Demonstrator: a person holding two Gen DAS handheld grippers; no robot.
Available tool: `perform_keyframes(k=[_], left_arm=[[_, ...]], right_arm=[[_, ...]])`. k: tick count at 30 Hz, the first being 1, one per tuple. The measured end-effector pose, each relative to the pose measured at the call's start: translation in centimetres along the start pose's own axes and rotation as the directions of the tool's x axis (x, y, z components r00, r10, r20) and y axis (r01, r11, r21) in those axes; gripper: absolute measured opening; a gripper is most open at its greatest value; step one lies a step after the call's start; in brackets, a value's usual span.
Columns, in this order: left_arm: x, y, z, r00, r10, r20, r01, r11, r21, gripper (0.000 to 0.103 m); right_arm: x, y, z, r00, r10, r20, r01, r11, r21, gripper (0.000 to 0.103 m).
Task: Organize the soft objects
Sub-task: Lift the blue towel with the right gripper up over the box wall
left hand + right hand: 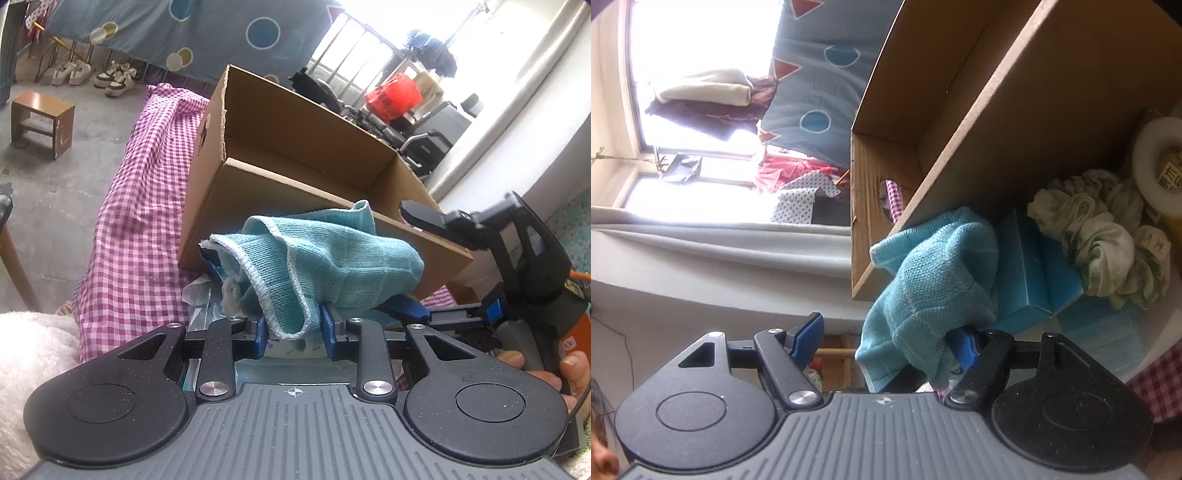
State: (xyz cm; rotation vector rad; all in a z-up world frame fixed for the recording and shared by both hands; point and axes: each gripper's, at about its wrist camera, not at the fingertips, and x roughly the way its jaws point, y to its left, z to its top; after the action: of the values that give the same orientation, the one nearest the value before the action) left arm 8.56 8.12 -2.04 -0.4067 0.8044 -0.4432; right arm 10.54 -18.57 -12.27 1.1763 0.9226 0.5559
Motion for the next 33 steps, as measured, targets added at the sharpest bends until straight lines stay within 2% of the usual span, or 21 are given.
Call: perform_keyframes(k=[6, 9, 13, 18, 23, 28, 33], left_arm=[[0.0, -0.3, 0.0, 1.000, 0.005, -0.002, -0.005, 1.000, 0.015, 0.028], [0.0, -0.4, -0.1, 1.000, 0.011, 0.001, -0.011, 1.000, 0.021, 0.028], [-0.1, -0.6, -0.1, 1.000, 0.019, 0.003, -0.019, 0.999, 0.034, 0.028], [-1.2, -0.8, 0.1, 1.000, 0.023, 0.012, -0.023, 0.999, 0.046, 0.036], [-3.4, -0.9, 1.1, 0.995, 0.040, 0.096, -0.046, 0.997, 0.068, 0.056], [-3.7, -1.0, 2.8, 0.993, 0.038, 0.110, -0.047, 0.996, 0.081, 0.060], [-1.3, -2.0, 4.0, 0.999, 0.017, 0.045, -0.023, 0.991, 0.129, 0.060]], right_arm=[[1.3, -0.7, 0.3, 0.999, 0.008, 0.037, -0.011, 0.996, 0.087, 0.067], [1.6, -1.2, 0.3, 0.999, -0.001, 0.049, -0.004, 0.994, 0.108, 0.058], [2.0, -1.4, 0.2, 0.998, -0.041, 0.054, 0.036, 0.995, 0.096, 0.029], [1.8, -1.8, 0.2, 0.998, -0.055, 0.041, 0.053, 0.997, 0.051, 0.024], [1.2, -0.8, 0.1, 0.996, -0.087, 0.032, 0.088, 0.994, -0.057, 0.021], [0.5, 0.6, -0.3, 0.993, -0.120, 0.012, 0.120, 0.978, -0.170, 0.020], [-0.6, 1.5, -0.3, 0.989, -0.149, 0.000, 0.143, 0.951, -0.273, 0.020]])
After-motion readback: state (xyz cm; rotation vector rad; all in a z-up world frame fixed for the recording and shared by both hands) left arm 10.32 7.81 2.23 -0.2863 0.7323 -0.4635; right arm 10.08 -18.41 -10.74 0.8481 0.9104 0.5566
